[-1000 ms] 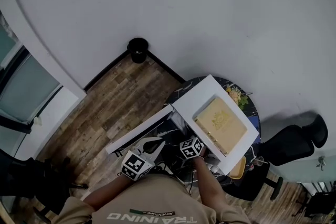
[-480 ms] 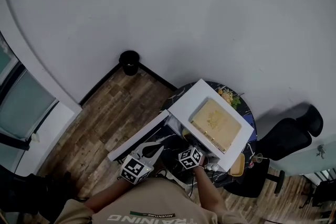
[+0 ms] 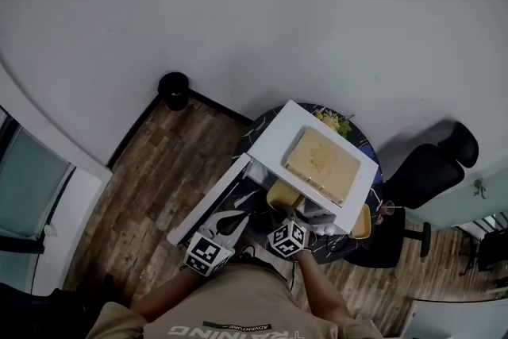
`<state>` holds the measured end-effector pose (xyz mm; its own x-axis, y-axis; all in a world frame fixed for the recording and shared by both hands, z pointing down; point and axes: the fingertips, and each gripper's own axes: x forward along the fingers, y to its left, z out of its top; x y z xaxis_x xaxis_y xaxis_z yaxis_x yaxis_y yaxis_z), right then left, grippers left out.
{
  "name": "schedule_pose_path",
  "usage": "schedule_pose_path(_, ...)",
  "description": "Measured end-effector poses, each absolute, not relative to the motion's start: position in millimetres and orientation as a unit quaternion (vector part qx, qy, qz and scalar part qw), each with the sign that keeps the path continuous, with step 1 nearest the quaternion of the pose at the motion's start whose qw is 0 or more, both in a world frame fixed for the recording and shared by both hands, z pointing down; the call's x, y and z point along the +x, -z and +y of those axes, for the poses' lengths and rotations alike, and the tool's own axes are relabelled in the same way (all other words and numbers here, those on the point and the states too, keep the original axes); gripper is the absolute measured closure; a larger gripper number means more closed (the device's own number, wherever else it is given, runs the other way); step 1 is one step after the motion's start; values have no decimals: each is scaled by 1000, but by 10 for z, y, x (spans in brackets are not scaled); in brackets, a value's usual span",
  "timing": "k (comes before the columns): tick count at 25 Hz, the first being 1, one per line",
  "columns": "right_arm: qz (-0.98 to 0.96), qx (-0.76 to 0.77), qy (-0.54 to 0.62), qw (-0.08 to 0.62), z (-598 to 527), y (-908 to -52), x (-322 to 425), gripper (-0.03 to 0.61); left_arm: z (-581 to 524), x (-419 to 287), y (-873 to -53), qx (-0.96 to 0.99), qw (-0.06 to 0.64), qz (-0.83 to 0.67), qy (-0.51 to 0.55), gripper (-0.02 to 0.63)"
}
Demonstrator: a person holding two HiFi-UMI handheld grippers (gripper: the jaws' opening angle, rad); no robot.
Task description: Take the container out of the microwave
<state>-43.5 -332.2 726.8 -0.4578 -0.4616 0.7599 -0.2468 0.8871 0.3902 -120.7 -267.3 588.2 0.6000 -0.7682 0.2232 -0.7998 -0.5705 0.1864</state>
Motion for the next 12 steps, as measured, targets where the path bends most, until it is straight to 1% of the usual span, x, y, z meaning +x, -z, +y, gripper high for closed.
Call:
schedule_pose_path(5,-845,211,105,480,-3045,-7240,-459,569,-2588,-1071,-5968,903,131,-404,-59,606)
schedule_pose_path(12,-851,207,93,473,-2669,-7257,-397,569,-2410,-883,-6151,911,153,-377,-62,606)
